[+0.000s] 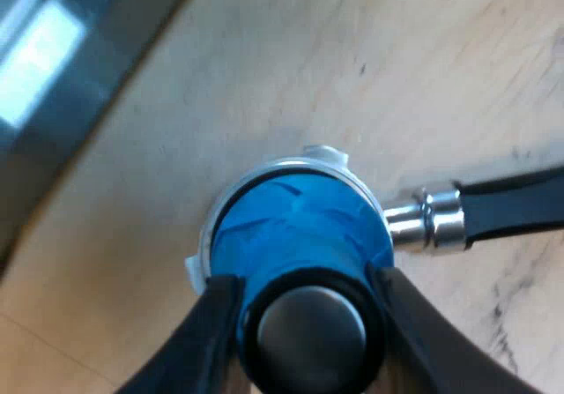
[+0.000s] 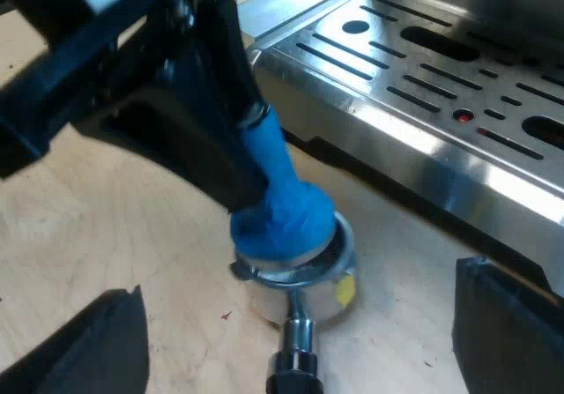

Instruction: Grind coffee beans and then tamp

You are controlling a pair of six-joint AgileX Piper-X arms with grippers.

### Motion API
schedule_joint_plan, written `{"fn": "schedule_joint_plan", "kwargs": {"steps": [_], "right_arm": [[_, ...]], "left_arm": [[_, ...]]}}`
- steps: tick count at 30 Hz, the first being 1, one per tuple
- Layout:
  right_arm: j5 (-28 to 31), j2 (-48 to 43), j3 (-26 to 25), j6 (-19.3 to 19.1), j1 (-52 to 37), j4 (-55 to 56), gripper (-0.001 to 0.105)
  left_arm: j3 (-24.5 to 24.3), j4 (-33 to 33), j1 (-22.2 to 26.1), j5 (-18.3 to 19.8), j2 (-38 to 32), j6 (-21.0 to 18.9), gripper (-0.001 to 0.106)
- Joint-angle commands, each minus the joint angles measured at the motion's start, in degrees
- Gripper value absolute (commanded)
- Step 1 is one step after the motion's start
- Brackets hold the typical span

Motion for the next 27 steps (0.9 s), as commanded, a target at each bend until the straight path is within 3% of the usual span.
{"fn": "schedule_joint_plan", "kwargs": {"steps": [1, 15, 19, 27], "right_arm": [[-0.2, -0.5, -0.2, -1.0, 0.1, -0.6, 0.071], [-0.2, -0.5, -0.2, -1.0, 0.1, -0.6, 0.071], [-0.2, -0.5, -0.2, -1.0, 0.1, -0.6, 0.071], [-1.1, -0.5, -0.2, -1.0, 0.1, -0.6, 0.071]], "left_arm": [[-1.6, 0.1, -0.3, -0.7, -1.2, -0.9, 0.000], [-5.6, 5.6, -0.3, -2.7, -2.9, -0.9, 0.000], [-6.7, 7.0, -0.3, -5.1, -5.7, -0.9, 0.000], [-6.7, 11.7, -0.3, -6.3, -13.2, -0.9, 0.000]]}}
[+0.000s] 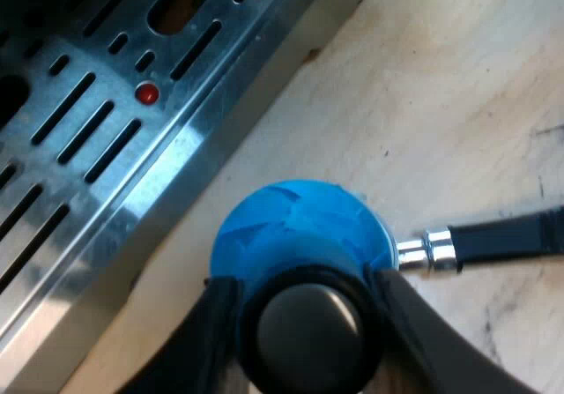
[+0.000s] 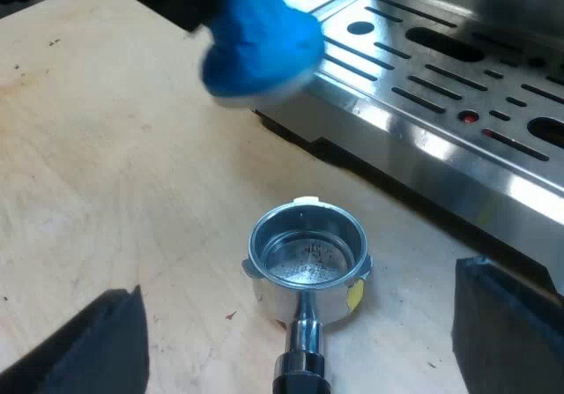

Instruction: Grind coffee beans and then tamp

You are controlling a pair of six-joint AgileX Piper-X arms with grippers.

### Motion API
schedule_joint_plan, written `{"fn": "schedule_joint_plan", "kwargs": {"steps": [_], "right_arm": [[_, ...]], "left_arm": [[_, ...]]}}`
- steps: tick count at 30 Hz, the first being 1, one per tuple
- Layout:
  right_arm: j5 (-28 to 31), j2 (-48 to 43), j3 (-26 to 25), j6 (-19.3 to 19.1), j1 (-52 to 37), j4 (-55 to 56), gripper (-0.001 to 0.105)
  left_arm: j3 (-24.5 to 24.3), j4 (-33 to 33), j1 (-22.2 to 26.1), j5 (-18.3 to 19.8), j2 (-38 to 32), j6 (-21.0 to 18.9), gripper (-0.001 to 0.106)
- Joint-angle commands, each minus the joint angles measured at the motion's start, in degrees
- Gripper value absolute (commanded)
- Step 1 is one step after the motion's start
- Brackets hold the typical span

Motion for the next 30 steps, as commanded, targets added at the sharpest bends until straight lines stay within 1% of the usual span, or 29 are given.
{"fn": "schedule_joint_plan", "kwargs": {"steps": [1, 3, 6, 8, 10, 14, 21, 25, 28, 29, 30], "right_arm": [[-0.6, -0.5, -0.2, -1.0, 0.1, -0.5, 0.071], [-0.6, -0.5, -0.2, -1.0, 0.1, -0.5, 0.071], [-1.7, -0.5, -0.2, -1.0, 0.1, -0.5, 0.071], [-3.2, -0.5, -0.2, -1.0, 0.1, -0.5, 0.071], [-4.1, -0.5, -0.2, -1.0, 0.1, -0.5, 0.071], [-6.1, -0.5, -0.2, -1.0, 0.1, -1.3, 0.071], [-7.1, -0.5, -0.2, -1.0, 0.1, -5.8, 0.071], [-7.1, -0.5, -0.2, -1.0, 0.1, -6.1, 0.071], [-8.1, -0.5, -0.2, -1.0, 0.1, -6.1, 0.071], [-8.7, -0.5, -0.2, -1.0, 0.1, -6.2, 0.071], [-8.7, -0.5, -0.2, -1.0, 0.1, -6.3, 0.071]], "left_arm": [[-0.5, 2.3, -0.1, -1.5, -2.2, -0.9, 0.000], [-0.5, 3.2, 0.2, -1.8, -3.3, -1.0, 0.000], [-0.5, 3.7, 2.0, -1.9, -4.4, -2.5, 0.000], [-0.5, 3.6, 4.2, -0.5, -5.0, -3.5, 0.000], [-0.5, 4.2, 5.8, 0.2, -5.2, -3.5, 0.000], [-0.5, 7.0, 9.8, 0.2, -5.2, -3.5, 0.000], [0.0, 7.9, 15.3, 0.6, -5.2, -3.5, 0.000], [2.9, 6.8, 17.8, 0.6, -5.2, -3.3, 0.000], [5.6, 5.7, 18.5, 0.7, -5.2, -3.0, 0.000], [6.7, 4.9, 18.4, 1.3, -5.2, -3.0, 0.000], [6.8, 4.7, 18.4, 1.4, -5.2, -3.0, 0.000]]}}
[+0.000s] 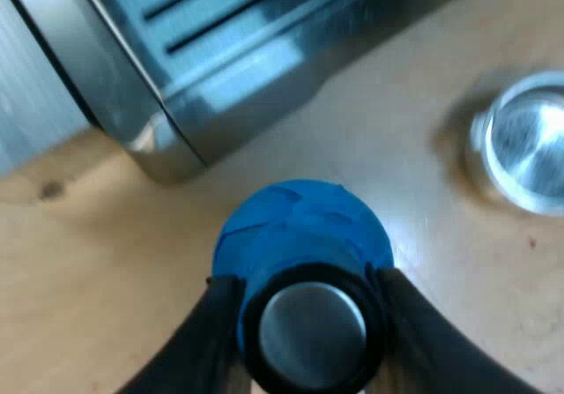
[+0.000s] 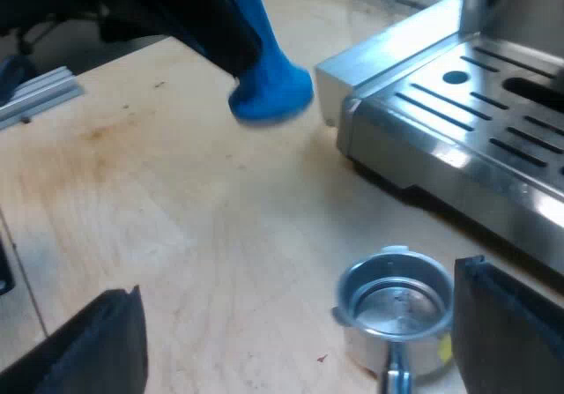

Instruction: Grind coffee beans and then tamp

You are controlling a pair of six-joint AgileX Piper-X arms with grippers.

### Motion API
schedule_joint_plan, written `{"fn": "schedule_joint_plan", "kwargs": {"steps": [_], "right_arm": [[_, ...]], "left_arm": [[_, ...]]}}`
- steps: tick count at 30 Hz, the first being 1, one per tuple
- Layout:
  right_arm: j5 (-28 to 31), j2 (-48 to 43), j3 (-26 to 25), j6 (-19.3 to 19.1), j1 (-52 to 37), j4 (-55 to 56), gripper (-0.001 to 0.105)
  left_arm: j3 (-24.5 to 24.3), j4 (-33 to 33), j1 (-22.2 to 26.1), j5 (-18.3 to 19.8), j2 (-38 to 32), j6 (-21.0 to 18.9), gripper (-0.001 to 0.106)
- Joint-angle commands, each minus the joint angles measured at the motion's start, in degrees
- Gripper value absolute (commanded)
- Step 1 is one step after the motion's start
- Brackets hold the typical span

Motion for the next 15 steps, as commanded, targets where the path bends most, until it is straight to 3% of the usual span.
{"fn": "schedule_joint_plan", "kwargs": {"steps": [1, 7, 15], "right_arm": [[-1.5, -0.5, -0.2, -1.0, 0.1, -1.1, 0.071], [-3.6, -0.5, -0.2, -1.0, 0.1, -1.3, 0.071], [-6.0, -0.5, -0.2, -0.9, 0.1, -1.3, 0.071]], "left_arm": [[1.8, -2.7, 0.0, 1.4, -0.3, -0.4, 0.000], [6.6, -8.0, 0.0, 2.4, -0.3, -0.5, 0.000], [7.5, -12.2, 0.0, 2.4, 5.8, -0.5, 0.000]]}}
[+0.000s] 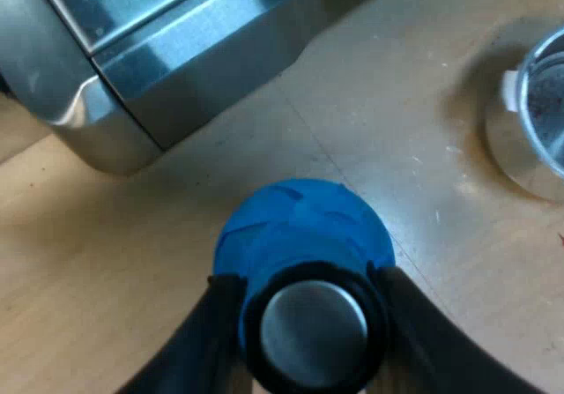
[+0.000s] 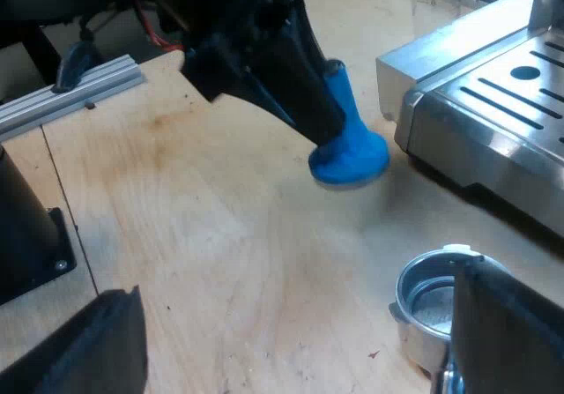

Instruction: Grind coffee beans and then tamp

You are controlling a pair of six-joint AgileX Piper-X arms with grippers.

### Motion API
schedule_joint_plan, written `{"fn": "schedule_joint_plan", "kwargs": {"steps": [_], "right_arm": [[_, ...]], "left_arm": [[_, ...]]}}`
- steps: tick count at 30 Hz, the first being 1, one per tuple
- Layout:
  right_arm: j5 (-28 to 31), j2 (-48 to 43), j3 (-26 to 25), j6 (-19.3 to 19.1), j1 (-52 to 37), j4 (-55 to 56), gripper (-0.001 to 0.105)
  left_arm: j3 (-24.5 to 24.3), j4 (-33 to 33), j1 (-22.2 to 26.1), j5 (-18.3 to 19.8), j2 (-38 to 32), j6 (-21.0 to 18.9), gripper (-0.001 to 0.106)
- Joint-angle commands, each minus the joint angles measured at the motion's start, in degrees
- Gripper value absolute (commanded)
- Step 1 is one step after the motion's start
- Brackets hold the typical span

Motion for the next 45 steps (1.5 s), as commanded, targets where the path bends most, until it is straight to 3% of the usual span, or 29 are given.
{"fn": "schedule_joint_plan", "kwargs": {"steps": [1, 11, 22, 24, 26, 27, 29, 32, 35, 41, 45], "right_arm": [[-0.6, -0.5, -0.2, -0.9, 0.1, -0.8, 0.071], [-0.6, -0.5, -0.2, -0.9, 0.1, -0.8, 0.071], [-0.6, -0.5, -0.2, -0.9, 0.1, -0.3, 0.071], [-0.6, -0.5, -0.2, -0.9, 0.1, -0.3, 0.071], [-0.6, -0.5, -0.2, -0.9, 0.1, -0.3, 0.071], [-0.6, -0.5, -0.2, -0.9, 0.1, -0.3, 0.071], [-0.6, -0.5, -0.2, -0.9, 0.1, -0.3, 0.071], [-0.6, -0.5, -0.2, -0.9, 0.1, -0.3, 0.071], [-0.6, -0.5, -0.2, -0.9, 0.1, -0.3, 0.071], [-0.6, -0.5, -0.2, -0.8, 0.1, 0.1, 0.071], [-0.6, -0.5, -0.5, -0.4, 0.1, 0.1, 0.071]], "left_arm": [[0.0, -2.6, 0.0, 0.2, 2.6, -0.5, 0.000], [0.0, -6.2, 0.0, 0.2, 10.7, -0.5, 0.000], [0.0, -6.3, 0.0, -0.3, 13.9, -0.4, 0.002], [0.0, -6.3, 0.0, -0.3, 13.9, -0.4, 0.010], [0.0, -5.9, 0.0, -0.3, 13.9, -0.4, 0.032], [0.0, -5.8, 0.0, -0.3, 13.9, -0.4, 0.036], [0.0, -5.2, 0.0, -0.1, 13.9, -0.4, 0.064], [0.0, -4.0, 0.0, 0.9, 13.9, -0.4, 0.088], [0.0, -2.6, 0.0, 1.1, 13.8, -0.4, 0.097], [0.0, -1.0, 0.0, 1.1, 10.5, -0.4, 0.097], [0.0, 0.6, 0.0, 1.1, 3.8, -0.4, 0.097]]}}
